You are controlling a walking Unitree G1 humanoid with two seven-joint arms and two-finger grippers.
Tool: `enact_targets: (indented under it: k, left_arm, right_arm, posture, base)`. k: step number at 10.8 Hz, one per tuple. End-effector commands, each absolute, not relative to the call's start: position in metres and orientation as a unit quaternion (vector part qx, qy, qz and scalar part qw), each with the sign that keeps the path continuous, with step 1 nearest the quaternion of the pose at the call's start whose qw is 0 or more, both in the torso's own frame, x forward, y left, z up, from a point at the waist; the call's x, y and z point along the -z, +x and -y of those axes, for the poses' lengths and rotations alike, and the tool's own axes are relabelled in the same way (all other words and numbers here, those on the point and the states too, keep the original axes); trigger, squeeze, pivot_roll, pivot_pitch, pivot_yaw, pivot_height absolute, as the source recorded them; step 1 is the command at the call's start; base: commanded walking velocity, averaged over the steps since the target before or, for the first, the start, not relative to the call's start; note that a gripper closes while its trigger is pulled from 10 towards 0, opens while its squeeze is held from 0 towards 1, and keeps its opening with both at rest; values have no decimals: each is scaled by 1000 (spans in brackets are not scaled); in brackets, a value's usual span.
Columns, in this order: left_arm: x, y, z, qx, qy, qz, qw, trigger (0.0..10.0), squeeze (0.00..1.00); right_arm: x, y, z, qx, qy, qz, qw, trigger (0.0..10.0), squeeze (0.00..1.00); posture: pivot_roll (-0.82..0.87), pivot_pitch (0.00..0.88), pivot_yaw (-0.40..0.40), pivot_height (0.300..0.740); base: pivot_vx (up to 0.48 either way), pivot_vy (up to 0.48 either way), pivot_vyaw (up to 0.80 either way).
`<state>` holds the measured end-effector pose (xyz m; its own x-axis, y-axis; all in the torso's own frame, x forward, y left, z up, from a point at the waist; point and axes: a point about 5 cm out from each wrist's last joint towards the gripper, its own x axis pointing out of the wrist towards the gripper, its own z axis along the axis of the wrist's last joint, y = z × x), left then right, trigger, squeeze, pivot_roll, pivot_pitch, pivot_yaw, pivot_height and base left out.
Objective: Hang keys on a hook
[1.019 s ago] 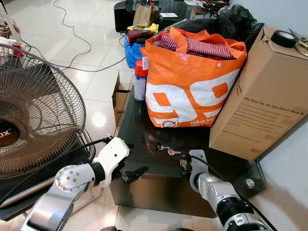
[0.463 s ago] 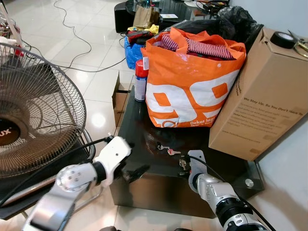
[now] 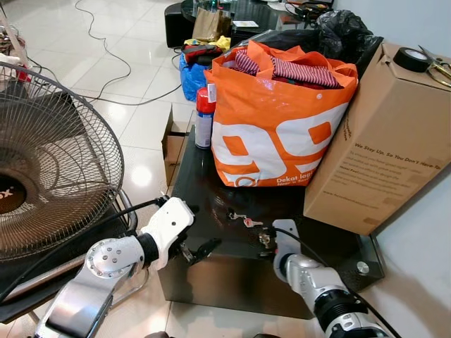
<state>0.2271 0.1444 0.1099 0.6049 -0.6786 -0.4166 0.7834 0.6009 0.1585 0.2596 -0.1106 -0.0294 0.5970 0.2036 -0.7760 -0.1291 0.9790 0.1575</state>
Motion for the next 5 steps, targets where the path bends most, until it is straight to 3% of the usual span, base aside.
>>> enact_targets:
  k: [1,5]
  left_arm:
    - [-113,228,-144,419,170,-152,879,10000,0]
    - [-113,225,-149,412,173,-157,881,10000,0]
  right_arm:
    - [28,262,114,-88,48,-432,896,0,0]
    - [7,283,102,-98,106,-361,922,0,0]
  posture:
    - [-38,0,-87,740]
    - [-8,0,-87,740]
  base:
    - [0,0,0]
    - [0,0,0]
